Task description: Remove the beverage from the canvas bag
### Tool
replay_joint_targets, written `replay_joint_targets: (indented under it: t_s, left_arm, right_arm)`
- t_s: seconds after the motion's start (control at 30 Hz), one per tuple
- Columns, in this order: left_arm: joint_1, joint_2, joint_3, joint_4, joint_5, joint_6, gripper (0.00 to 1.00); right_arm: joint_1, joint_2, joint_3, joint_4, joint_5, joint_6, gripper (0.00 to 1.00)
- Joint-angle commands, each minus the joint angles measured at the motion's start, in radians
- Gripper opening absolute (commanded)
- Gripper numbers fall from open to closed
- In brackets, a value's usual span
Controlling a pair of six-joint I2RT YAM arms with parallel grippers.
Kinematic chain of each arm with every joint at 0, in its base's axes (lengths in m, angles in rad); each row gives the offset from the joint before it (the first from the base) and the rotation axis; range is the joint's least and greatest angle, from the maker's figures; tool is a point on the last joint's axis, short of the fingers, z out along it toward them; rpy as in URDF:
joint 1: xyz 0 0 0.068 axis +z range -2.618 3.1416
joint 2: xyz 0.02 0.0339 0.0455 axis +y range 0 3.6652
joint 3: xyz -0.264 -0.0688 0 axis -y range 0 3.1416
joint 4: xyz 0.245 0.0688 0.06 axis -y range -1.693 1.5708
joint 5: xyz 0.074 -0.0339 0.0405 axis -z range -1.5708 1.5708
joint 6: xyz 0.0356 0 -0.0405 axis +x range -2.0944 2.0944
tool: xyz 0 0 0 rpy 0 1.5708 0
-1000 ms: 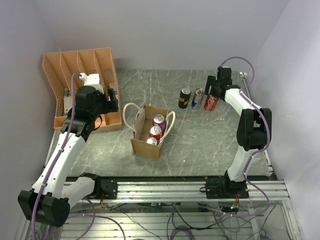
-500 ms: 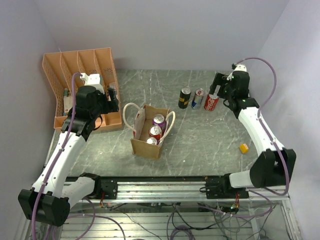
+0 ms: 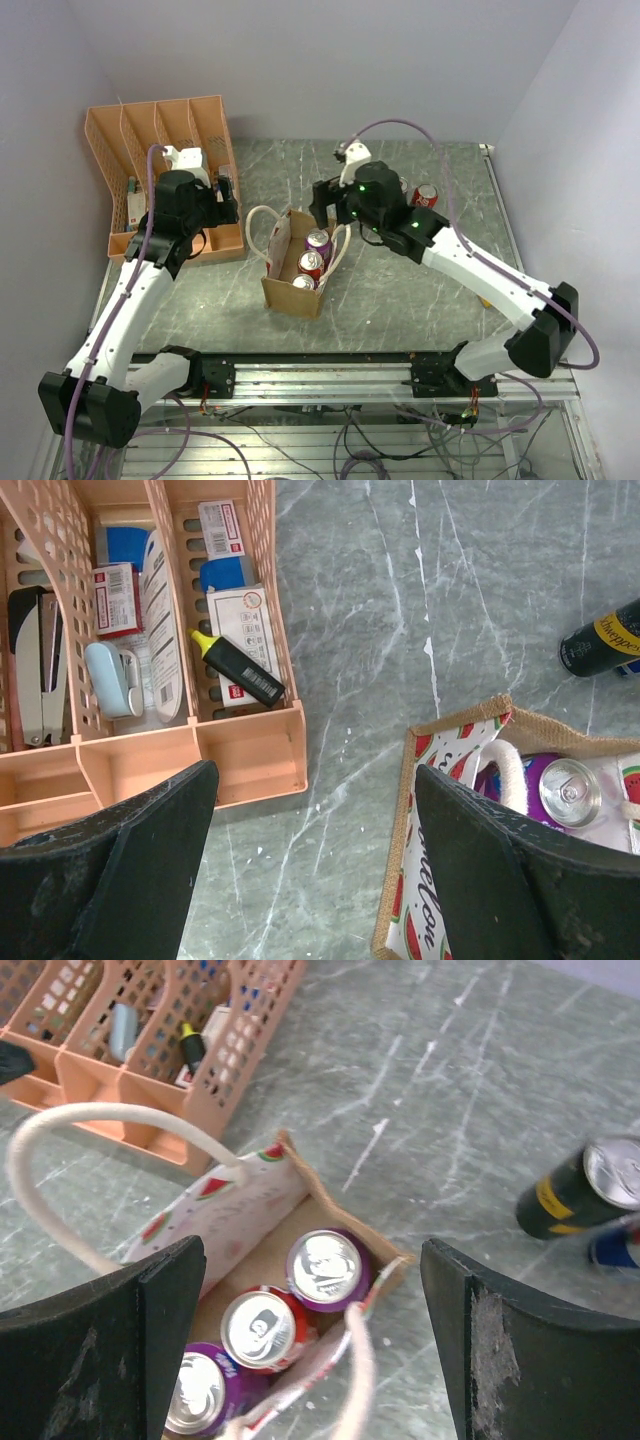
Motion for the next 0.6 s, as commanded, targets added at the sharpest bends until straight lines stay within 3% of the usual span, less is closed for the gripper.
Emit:
replay_joint_targets:
  t_s: [0.0, 0.27, 0.57]
  left_arm:
    - [0.002, -0.023, 0.009, 0.018, -0.030, -0.004, 0.91]
    - [0.005, -0.050, 0.006, 0.019, -0.062, -0.011, 0.91]
    - [0.009, -0.048, 0.008, 0.019, -0.041, -0.012, 0.90]
  right_arm:
    - [0.104, 0.096, 0.106, -0.077, 0.115, -0.027, 0.88]
    - [0.218, 0.239, 0.145, -0.142, 0.318, 0.065, 0.86]
    - [0.222, 0.327, 0.160, -0.197, 0.342, 0.181, 0.85]
